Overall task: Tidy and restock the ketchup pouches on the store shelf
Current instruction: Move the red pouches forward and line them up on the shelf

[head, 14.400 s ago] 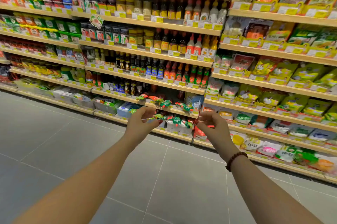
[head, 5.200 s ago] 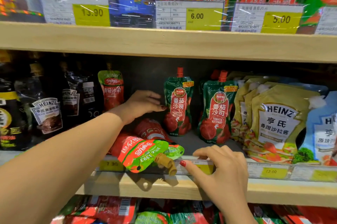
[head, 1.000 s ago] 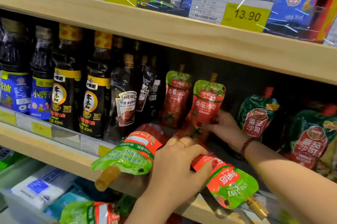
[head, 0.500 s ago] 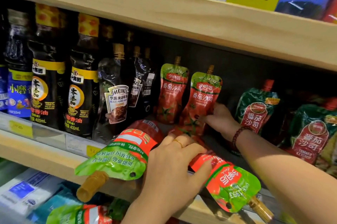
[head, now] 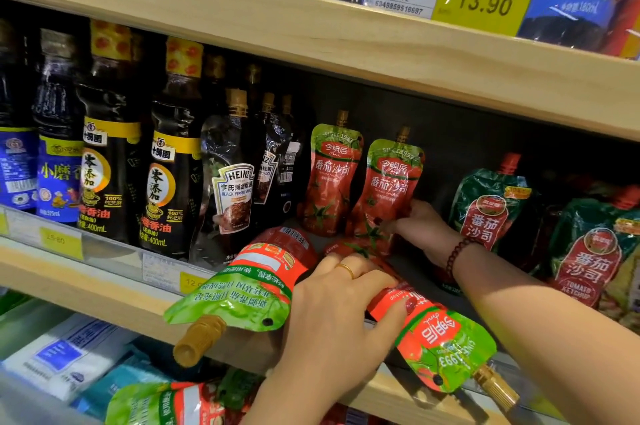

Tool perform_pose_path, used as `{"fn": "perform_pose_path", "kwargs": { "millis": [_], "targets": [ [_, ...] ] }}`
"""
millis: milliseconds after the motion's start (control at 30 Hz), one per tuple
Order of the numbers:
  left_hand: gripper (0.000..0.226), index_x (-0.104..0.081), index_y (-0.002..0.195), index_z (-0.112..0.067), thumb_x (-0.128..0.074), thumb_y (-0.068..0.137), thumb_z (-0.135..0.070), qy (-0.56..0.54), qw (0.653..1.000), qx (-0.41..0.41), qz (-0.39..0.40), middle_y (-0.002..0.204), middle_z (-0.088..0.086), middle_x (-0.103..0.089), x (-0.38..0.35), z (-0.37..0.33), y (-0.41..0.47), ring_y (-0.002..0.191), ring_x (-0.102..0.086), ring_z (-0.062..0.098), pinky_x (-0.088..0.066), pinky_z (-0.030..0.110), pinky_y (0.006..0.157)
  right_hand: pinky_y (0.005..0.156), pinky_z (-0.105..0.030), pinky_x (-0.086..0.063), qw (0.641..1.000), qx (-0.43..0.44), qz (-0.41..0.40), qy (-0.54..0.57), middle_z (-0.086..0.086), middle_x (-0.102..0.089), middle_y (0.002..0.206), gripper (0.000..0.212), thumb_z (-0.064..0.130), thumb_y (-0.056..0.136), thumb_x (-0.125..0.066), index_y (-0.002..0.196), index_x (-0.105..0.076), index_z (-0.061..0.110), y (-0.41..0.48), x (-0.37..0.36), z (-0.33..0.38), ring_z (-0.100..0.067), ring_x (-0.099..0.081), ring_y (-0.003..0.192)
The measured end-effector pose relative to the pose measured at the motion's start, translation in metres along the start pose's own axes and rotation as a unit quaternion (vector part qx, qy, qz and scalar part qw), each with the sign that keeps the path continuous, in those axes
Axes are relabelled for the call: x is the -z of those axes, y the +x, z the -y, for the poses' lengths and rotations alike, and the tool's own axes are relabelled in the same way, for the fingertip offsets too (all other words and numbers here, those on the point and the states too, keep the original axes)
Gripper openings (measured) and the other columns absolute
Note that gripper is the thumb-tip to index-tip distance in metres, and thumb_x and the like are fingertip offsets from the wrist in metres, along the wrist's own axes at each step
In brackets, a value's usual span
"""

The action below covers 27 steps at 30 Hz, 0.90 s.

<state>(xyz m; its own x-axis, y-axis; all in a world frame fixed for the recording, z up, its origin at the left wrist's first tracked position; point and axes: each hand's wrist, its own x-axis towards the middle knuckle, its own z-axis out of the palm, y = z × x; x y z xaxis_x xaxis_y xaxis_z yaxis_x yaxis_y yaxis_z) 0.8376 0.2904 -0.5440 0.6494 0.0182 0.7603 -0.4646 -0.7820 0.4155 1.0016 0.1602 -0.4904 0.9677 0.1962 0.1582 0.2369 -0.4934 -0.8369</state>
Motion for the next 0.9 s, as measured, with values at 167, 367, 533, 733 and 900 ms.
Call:
{"fn": "perform_pose_path", "kwargs": {
  "millis": [167, 367, 533, 733, 900],
  "targets": [
    [0.025, -0.068, 0.086, -0.035, -0.052, 0.076, -0.053, -0.004, 1.000, 0.011, 0.004, 0.085, -0.017, -0.065, 0.001, 0.000, 0.000, 0.081, -0.056, 0.006, -0.038, 0.018, 0.061, 0.087, -0.028, -0.046, 0.997, -0.035, 0.037, -0.061, -0.003, -0.063, 0.113, 0.034, 0.012, 0.079, -0.070, 0.112, -0.060, 0.017, -0.014, 0.002, 0.004, -0.018, -0.057, 0.103],
    [0.024, -0.067, 0.090, -0.037, -0.054, 0.077, -0.052, 0.009, 0.999, 0.028, 0.020, 0.089, -0.017, -0.064, 0.001, -0.002, 0.000, 0.087, -0.053, 0.005, -0.030, 0.017, 0.064, 0.077, -0.013, -0.040, 0.984, 0.026, 0.071, -0.163, 0.008, -0.058, 0.107, 0.031, 0.019, 0.083, -0.067, 0.112, -0.059, 0.025, -0.056, 0.017, 0.022, -0.006, -0.053, 0.095],
    [0.018, -0.066, 0.088, -0.042, -0.058, 0.076, -0.051, -0.047, 0.995, 0.075, 0.043, 0.085, -0.022, -0.061, 0.003, -0.003, 0.002, 0.087, -0.051, -0.003, -0.031, 0.011, 0.061, 0.094, -0.018, -0.044, 0.981, 0.119, 0.142, -0.060, 0.014, -0.064, 0.117, 0.025, 0.041, 0.085, -0.055, 0.109, -0.062, 0.036, -0.113, 0.039, 0.028, -0.004, -0.057, 0.113],
    [0.012, -0.071, 0.088, -0.034, -0.058, 0.087, -0.034, -0.150, 0.982, 0.096, 0.062, 0.091, -0.015, -0.067, 0.010, -0.005, 0.004, 0.090, -0.060, 0.006, -0.050, 0.039, 0.079, 0.099, -0.026, -0.043, 0.958, 0.166, 0.222, -0.080, 0.018, -0.052, 0.135, 0.054, 0.049, 0.078, -0.065, 0.128, -0.052, 0.034, -0.168, 0.057, 0.002, -0.003, -0.048, 0.123],
    [0.013, -0.072, 0.090, -0.028, -0.061, 0.087, -0.024, -0.193, 0.974, 0.096, 0.073, 0.092, -0.013, -0.067, 0.015, -0.006, 0.005, 0.090, -0.060, 0.002, -0.050, 0.035, 0.082, 0.109, -0.018, -0.027, 0.920, 0.247, 0.207, -0.225, 0.029, -0.024, 0.149, 0.083, 0.046, 0.067, -0.078, 0.137, -0.035, 0.044, -0.183, 0.054, -0.014, 0.006, -0.023, 0.136]
  ]
}}
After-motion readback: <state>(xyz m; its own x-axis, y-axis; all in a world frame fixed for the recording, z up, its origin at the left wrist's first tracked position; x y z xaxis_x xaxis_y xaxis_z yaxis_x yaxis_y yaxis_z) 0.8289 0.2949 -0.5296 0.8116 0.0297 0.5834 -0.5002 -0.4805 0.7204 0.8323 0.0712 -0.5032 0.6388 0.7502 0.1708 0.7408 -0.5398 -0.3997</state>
